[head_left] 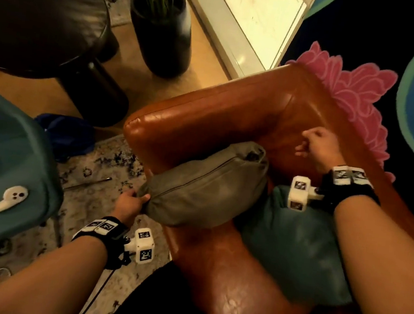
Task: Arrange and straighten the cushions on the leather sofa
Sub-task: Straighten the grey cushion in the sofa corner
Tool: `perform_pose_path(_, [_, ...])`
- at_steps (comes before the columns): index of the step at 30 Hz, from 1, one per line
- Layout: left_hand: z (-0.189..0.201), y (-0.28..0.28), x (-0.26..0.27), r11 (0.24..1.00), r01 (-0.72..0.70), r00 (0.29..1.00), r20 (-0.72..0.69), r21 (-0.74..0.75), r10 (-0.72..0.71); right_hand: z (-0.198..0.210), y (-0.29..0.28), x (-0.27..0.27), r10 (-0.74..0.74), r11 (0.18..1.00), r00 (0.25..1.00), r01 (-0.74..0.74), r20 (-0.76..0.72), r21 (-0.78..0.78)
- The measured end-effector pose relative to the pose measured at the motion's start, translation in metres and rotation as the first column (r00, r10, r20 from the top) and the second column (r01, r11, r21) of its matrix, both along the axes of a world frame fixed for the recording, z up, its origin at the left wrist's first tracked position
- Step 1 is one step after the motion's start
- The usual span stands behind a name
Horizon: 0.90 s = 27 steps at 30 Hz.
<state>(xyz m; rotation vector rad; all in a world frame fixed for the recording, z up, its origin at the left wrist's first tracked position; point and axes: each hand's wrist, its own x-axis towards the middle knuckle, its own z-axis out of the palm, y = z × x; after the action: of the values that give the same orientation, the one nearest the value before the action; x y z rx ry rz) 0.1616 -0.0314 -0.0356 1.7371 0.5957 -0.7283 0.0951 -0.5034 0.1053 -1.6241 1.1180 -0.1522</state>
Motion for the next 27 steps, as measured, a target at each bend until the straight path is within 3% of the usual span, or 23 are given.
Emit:
perform_pose_path(2, [0.000,-0.001,-0.005,0.999,0.031,0.999,-0.014,-0.035,-0.031,-0.016,0.034,0.004,0.199,0.980,0.973,-0.194,-0.114,0.052])
perform_pose_path(4, [-0.002,-0.005,-0.006,0.994,0.085,0.995,-0.037,-0.066,-0.088,-0.042,0.064,0.005,0.354,0.902,0.859,-0.418,-0.370,-0.106])
perform_pose_path(6, [-0.004,-0.004,-0.006,0.993,0.111,0.993,-0.035,-0.050,-0.113,-0.059,0.078,0.004,0.316,0.833,0.811,-0.485,-0.492,-0.265])
perform_pose_path(7, [-0.003,-0.004,-0.004,0.993,0.111,0.993,-0.029,-0.029,-0.112,-0.061,0.078,0.005,0.307,0.811,0.782,-0.514,-0.542,-0.282])
perform_pose_path(10, [0.002,-0.009,-0.003,0.992,0.118,0.993,-0.019,-0.041,-0.118,-0.058,0.069,0.002,0.302,0.700,0.594,-0.669,-0.746,-0.250])
perform_pose_path(12, [0.005,-0.017,0.004,0.994,0.099,0.995,-0.006,-0.056,-0.099,-0.049,0.057,0.010,0.297,0.649,0.541,-0.719,-0.787,-0.250])
perform_pose_path(14, [0.009,-0.017,0.006,0.998,0.052,0.998,0.021,-0.036,-0.051,-0.032,0.039,0.014,0.379,0.673,0.589,-0.705,-0.714,-0.225])
perform_pose_path(17, [0.006,-0.010,0.010,0.999,0.041,0.997,0.065,0.032,-0.043,-0.004,0.020,0.015,0.518,0.837,0.796,-0.547,-0.312,-0.004])
perform_pose_path(19, [0.008,-0.012,0.007,0.997,0.040,0.996,0.072,0.061,-0.044,0.009,0.024,0.003,0.408,0.869,0.912,-0.376,-0.035,0.321])
perform_pose_path(21, [0.013,-0.020,0.005,0.999,0.025,0.998,0.059,0.048,-0.028,-0.001,0.032,-0.008,0.280,0.858,0.960,-0.236,-0.029,0.457])
perform_pose_path(22, [0.010,-0.024,0.005,0.999,0.017,0.998,0.059,0.046,-0.019,-0.010,0.034,-0.010,0.269,0.901,0.957,-0.210,-0.110,0.379])
perform_pose_path(23, [0.009,-0.028,0.004,0.997,0.021,0.998,0.052,0.070,-0.025,-0.023,0.034,-0.008,0.304,0.944,0.924,-0.260,-0.233,0.203])
perform_pose_path(25, [0.000,-0.029,0.007,0.993,0.041,0.997,0.059,0.110,-0.047,-0.028,0.036,-0.002,0.375,0.891,0.810,-0.449,-0.451,-0.066])
perform_pose_path(27, [-0.012,-0.023,0.013,0.990,0.010,0.998,0.059,0.144,-0.019,-0.018,0.048,0.005,0.434,0.838,0.792,-0.530,-0.430,-0.130])
